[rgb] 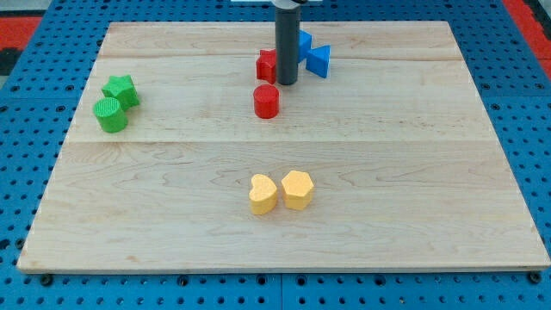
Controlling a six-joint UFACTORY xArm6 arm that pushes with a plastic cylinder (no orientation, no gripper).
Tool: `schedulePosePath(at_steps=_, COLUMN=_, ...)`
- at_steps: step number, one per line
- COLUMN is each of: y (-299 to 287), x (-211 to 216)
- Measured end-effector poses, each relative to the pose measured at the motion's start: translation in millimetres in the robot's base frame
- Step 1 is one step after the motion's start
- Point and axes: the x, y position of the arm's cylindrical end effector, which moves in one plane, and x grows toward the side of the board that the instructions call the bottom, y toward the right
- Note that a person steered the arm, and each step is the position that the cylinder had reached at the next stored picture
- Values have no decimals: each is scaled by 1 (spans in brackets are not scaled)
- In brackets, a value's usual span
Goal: Slide the red circle into the red star
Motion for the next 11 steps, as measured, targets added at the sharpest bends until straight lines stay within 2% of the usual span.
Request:
schedulePosePath(at_steps=1, y=0, x=60)
schedulePosePath(at_steps=2, y=-38, x=70)
schedulePosePath(at_steps=3, y=-89, x=55)
schedulePosePath(at_steps=4, y=-88, x=35)
schedulePosePath(at_steps=5, y=-87, x=79)
schedulePosePath(at_steps=6, y=-57, x=67)
schedulePosePath(at_steps=7, y=-51, x=7)
schedulePosePath(at_steps=8, y=-45, x=8)
schedulePosePath(at_steps=9, y=-18, x=89)
schedulePosePath(at_steps=10, y=72, x=151)
schedulePosePath(at_steps=11, y=75, x=155)
